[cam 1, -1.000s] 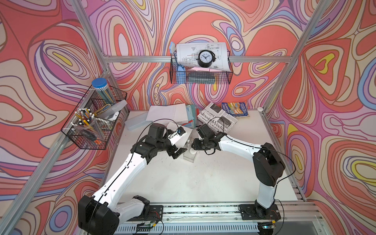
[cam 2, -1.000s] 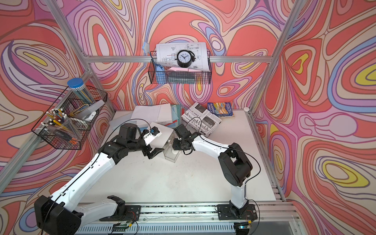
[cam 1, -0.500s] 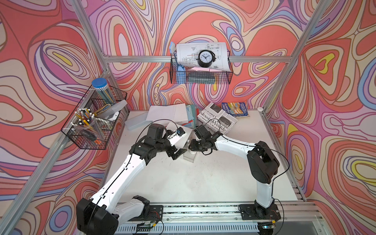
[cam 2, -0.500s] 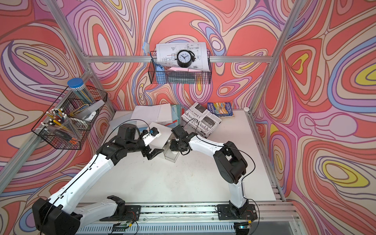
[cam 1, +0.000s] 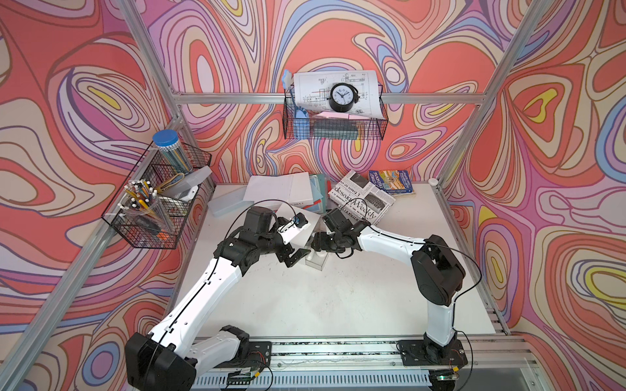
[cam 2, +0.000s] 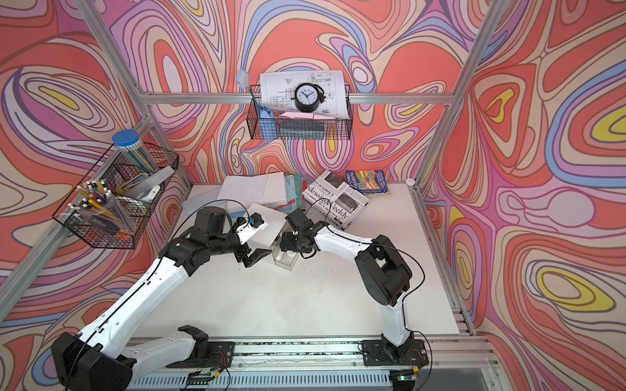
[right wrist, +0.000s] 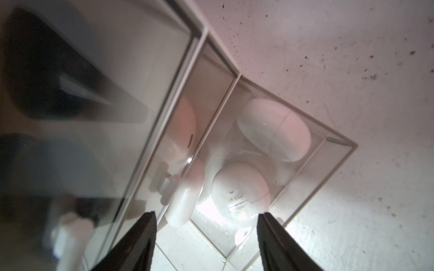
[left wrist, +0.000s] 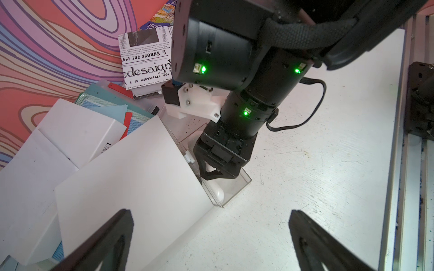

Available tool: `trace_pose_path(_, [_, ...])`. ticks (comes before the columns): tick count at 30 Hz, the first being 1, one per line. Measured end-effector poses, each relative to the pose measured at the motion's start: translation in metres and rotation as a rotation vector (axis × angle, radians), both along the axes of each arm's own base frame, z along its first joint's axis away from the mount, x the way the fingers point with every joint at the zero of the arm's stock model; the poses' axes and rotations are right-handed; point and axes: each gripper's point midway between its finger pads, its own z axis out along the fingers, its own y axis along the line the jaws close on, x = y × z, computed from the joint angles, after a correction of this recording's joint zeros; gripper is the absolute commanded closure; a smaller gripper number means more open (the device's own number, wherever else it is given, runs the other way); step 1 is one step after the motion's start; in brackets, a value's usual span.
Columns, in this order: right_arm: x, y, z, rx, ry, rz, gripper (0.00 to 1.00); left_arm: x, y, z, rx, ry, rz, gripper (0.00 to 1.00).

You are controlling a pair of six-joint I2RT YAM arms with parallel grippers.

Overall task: Put the bluetooth earphones in the drawer according to color
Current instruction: Place the bluetooth earphone in the drawer, then adjust the bluetooth earphone in the drawer.

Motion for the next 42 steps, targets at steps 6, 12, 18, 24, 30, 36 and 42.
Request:
trace_pose_path(6, [0.002, -0.009, 0.009, -0.015, -0.051, -0.019, 0.3, 0.0, 0.0, 0.0, 0.0, 0.0, 0.0, 0.01])
trace_pose_path(12, [0.016, -0.02, 0.045, -0.016, -0.172, -0.05, 0.64, 0.0, 0.0, 0.0, 0.0, 0.0, -0.001, 0.02])
trace_pose_path(18, [0.042, -0.043, 0.061, 0.021, -0.216, -0.108, 1.0, 0.0, 0.0, 0.0, -0.002, 0.001, -0.002, 0.02])
trace_pose_path(24, [0.06, -0.061, 0.052, 0.026, -0.191, -0.126, 1.0, 0.0, 0.0, 0.0, -0.002, 0.001, -0.002, 0.02])
trace_pose_path(30, [0.065, -0.042, 0.03, 0.043, -0.137, -0.065, 1.0, 0.0, 0.0, -0.001, -0.001, 0.004, -0.002, 0.01])
trace_pose_path(36, [0.062, -0.035, 0.009, 0.041, -0.086, -0.029, 1.0, 0.002, -0.001, -0.005, 0.006, 0.015, 0.001, 0.02])
trace_pose_path(42, [0.064, -0.028, 0.002, 0.048, -0.068, -0.005, 1.0, 0.002, -0.001, -0.005, 0.006, 0.015, 0.001, 0.02])
